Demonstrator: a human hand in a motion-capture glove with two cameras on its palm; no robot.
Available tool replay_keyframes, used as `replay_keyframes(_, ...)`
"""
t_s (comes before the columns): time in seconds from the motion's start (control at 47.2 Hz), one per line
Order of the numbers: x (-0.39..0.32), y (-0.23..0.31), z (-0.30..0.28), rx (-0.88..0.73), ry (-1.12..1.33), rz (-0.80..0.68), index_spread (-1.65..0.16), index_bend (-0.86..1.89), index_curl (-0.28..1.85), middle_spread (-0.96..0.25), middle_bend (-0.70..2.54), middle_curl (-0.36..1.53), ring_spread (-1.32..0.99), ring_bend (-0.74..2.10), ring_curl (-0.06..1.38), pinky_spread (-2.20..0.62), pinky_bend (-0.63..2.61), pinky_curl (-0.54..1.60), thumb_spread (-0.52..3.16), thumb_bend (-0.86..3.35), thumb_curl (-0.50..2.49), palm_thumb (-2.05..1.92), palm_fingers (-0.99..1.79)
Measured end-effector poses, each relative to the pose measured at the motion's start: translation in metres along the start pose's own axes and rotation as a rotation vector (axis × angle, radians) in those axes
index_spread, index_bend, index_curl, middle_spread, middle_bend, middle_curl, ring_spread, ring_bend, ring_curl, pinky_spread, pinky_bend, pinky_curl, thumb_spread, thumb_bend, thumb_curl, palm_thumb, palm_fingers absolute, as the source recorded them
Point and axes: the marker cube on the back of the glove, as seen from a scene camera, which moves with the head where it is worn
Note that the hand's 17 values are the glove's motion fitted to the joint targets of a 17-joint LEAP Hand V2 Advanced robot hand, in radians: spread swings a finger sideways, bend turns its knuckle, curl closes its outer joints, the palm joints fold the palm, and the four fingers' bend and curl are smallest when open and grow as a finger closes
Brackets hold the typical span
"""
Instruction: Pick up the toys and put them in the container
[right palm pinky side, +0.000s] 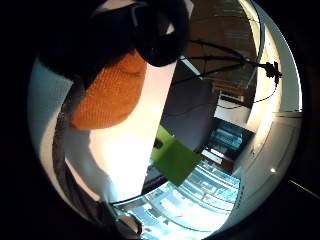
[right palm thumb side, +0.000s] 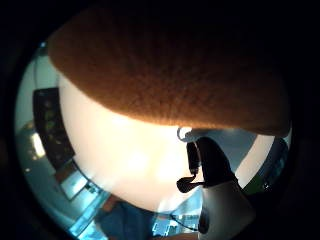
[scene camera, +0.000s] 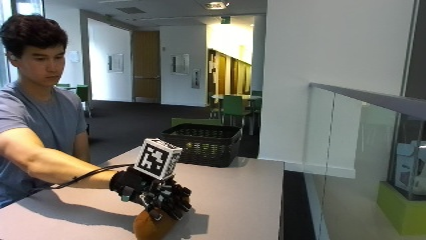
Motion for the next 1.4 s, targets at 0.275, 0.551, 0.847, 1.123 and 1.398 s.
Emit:
replay_keyframes(0.275, 0.0, -0.024, 0.002, 0.017, -0.059, 0.013, -0.27, 0.03, 0.11, -0.08, 0.18, 0.39, -0.08, 0.6, 0.19, 0.06, 1.11, 0.33, 1.27, 0.11, 0.38, 0.45, -0.26)
replay_keyframes(0.551, -0.003, -0.033, 0.002, 0.137, -0.094, 0.036, -0.36, 0.05, 0.01, -0.28, 0.57, 0.5, -0.34, 1.23, 0.36, -0.15, 1.09, 0.31, 1.44, 0.18, 0.43, 0.56, 0.41)
replay_keyframes(0.847, -0.011, -0.018, -0.001, 0.096, -0.15, 0.035, -0.4, 0.15, 0.03, -0.4, 0.67, 0.58, -0.4, 1.37, 0.44, -0.36, 1.18, 0.37, 1.19, 0.17, 0.57, 0.7, 0.82)
replay_keyframes(1.123, -0.036, 0.007, -0.041, 0.119, -0.141, -0.005, -0.42, 0.16, 0.05, -0.45, 0.65, 0.63, -0.4, 1.34, 0.46, -0.4, 1.12, 0.37, 0.97, 0.14, 0.7, 0.75, 0.9)
replay_keyframes(1.398, -0.054, 0.034, -0.127, 0.207, -0.157, -0.005, -0.43, 0.15, 0.05, -0.48, 0.6, 0.67, -0.41, 1.3, 0.46, -0.42, 1.07, 0.37, 0.86, 0.11, 0.8, 0.76, 0.93)
